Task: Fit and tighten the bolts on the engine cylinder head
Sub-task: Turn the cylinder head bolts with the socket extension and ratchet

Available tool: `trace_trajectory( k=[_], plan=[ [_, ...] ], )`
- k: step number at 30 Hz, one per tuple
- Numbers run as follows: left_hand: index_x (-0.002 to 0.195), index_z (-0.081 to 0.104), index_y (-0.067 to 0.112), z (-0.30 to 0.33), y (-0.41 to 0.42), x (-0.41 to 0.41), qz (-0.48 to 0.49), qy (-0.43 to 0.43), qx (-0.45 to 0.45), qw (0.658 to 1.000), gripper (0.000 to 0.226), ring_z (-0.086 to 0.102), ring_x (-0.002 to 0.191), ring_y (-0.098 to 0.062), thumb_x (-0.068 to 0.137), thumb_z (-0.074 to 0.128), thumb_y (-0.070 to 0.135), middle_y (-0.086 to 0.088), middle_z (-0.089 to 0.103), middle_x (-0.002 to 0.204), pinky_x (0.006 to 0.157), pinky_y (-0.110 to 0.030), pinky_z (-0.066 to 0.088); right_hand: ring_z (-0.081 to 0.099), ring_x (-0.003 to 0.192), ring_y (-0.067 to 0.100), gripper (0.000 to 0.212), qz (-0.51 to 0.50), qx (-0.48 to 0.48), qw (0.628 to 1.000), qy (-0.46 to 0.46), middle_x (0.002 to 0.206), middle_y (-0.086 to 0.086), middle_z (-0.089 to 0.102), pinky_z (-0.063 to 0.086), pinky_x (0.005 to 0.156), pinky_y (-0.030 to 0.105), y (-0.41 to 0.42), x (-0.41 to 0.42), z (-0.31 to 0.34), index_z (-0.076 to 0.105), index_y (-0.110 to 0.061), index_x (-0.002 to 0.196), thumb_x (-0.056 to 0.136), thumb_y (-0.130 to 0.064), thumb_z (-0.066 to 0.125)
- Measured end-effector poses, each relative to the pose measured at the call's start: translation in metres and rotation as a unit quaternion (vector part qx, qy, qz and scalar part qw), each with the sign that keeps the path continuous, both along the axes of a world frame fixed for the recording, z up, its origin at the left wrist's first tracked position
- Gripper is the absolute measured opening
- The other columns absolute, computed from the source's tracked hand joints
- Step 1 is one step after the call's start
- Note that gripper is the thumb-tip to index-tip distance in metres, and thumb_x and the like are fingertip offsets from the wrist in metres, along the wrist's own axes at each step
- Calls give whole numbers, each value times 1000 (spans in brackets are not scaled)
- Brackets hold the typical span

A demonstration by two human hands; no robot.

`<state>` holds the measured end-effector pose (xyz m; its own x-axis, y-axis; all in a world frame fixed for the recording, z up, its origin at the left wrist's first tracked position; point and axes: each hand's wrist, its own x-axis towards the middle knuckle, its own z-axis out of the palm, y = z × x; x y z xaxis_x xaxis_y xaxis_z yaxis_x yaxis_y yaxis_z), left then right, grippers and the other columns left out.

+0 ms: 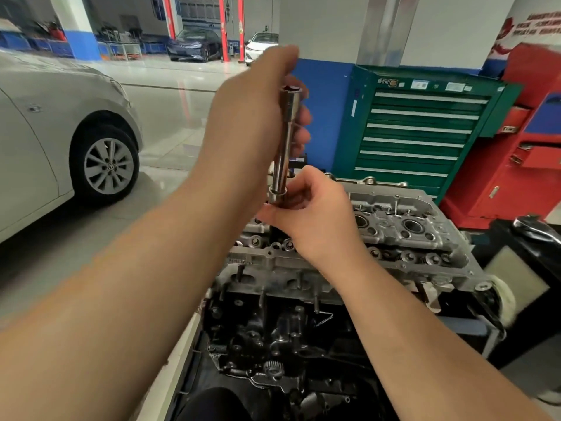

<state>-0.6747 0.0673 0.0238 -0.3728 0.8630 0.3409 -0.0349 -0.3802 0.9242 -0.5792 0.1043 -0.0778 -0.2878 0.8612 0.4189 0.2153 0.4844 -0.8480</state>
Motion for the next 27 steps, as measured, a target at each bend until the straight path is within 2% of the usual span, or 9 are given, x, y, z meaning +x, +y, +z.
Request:
trace_trajectory(
  k=[4, 6, 9, 11, 14, 19, 21, 24, 27],
  plan=[
    [73, 54, 19, -8, -1, 14, 78, 124, 31, 989, 23, 40, 57, -22, 96, 54, 22, -1, 48, 66, 57, -37, 37, 59, 65, -2, 31, 11, 18, 999, -27, 73, -24, 66, 42, 59, 19, -1, 0, 2, 59, -33, 82, 61, -56, 63],
    [62, 45, 20, 0, 5, 1, -77, 41, -24, 996, 31, 21, 47, -20, 93, 48, 18, 2, 32, 53, 49, -33, 20, 70, 87, -1, 24, 88, 2, 996, -4, 94, -20, 74, 55, 79, 29, -1, 5, 1, 68, -34, 98, 77, -45, 72],
    [62, 44, 20, 12, 11, -27, -317, -5, -77, 945, 32, 12, 44, -15, 93, 41, 27, 4, 20, 50, 51, -32, 12, 74, 103, 10, 25, 153, -17, 988, 28, 108, -9, 78, 55, 100, 43, 3, 9, 0, 72, -30, 112, 90, -18, 66],
    [69, 51, 15, 12, 13, -28, -251, -17, -77, 965, 37, 26, 45, -18, 101, 41, 30, -1, 33, 52, 51, -30, 25, 75, 97, 12, 26, 128, -25, 990, 45, 104, -6, 78, 58, 97, 45, 4, 6, 0, 73, -26, 110, 87, -16, 71],
    [83, 59, 14, 1, 6, -5, 8, 44, -7, 999, 28, 53, 57, -21, 101, 57, 35, -4, 58, 63, 57, -32, 48, 70, 72, 7, 26, 49, -5, 997, 62, 81, -14, 74, 60, 73, 41, 3, 0, -1, 66, -34, 86, 71, -33, 88],
    [74, 50, 26, -18, -2, 18, 103, 127, 44, 986, 28, 41, 59, -19, 101, 55, 30, 8, 45, 62, 59, -37, 39, 52, 59, 0, 13, 27, 45, 998, 25, 64, -23, 59, 38, 56, 23, -1, -5, 1, 57, -47, 72, 60, -52, 55],
    [61, 43, 26, -8, 6, 1, -27, 91, -12, 995, 39, 26, 48, -20, 100, 49, 26, 6, 31, 53, 48, -31, 28, 62, 67, -1, 15, 54, 43, 998, 0, 77, -22, 70, 49, 61, 22, -1, 0, -1, 67, -40, 85, 73, -50, 65],
    [59, 43, 21, 10, 14, -27, -308, -15, -97, 946, 41, 9, 44, -17, 98, 41, 36, 3, 16, 50, 50, -31, 10, 73, 95, 7, 16, 110, 4, 994, 4, 100, -10, 78, 58, 93, 41, 2, 6, -2, 73, -32, 104, 90, -28, 68],
    [72, 53, 13, 7, 17, -29, -245, -40, -85, 965, 45, 27, 45, -20, 103, 40, 42, -3, 33, 51, 51, -28, 27, 74, 98, 9, 26, 107, -10, 994, 16, 102, -9, 79, 58, 97, 42, 5, 4, 0, 74, -23, 113, 89, -14, 71]
  ],
)
